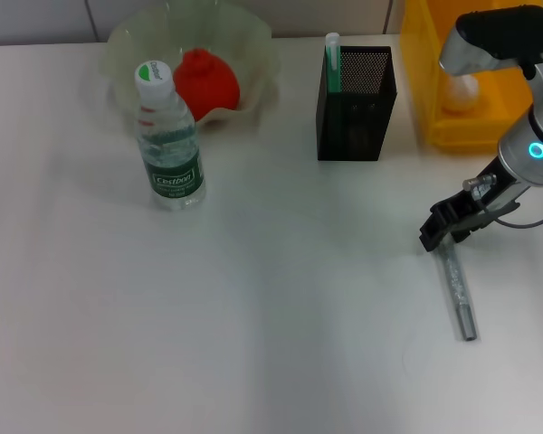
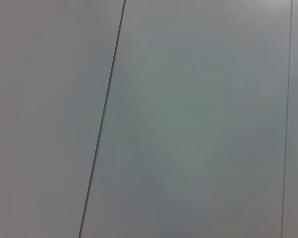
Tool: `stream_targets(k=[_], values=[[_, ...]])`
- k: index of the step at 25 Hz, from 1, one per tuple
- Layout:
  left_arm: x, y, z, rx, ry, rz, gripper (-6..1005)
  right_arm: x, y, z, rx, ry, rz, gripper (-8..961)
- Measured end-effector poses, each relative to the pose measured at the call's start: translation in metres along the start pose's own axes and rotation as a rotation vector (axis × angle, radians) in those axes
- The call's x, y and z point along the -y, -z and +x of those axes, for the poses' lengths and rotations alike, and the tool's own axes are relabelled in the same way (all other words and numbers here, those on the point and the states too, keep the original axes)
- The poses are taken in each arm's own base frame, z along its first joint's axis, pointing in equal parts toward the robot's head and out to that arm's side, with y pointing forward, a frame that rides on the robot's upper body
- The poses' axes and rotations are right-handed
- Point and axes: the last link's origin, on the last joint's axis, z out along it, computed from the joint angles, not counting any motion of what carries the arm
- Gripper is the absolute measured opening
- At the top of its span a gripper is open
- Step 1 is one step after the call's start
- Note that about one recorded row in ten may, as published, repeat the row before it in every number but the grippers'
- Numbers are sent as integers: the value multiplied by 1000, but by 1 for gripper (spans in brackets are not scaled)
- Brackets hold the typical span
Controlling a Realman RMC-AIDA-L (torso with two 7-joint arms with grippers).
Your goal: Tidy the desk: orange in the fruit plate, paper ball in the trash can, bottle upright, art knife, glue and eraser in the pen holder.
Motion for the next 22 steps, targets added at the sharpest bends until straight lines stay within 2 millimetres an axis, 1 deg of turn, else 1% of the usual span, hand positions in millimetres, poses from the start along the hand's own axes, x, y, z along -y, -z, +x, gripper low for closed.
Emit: stream_targets(k=[15,22], values=[[0,0,0,-3,0,-1,710,1,-2,0,-2,-2,1,376],[0,-1,0,-3,0,-2,710,3,-3,2,-8,-13,-3,167]])
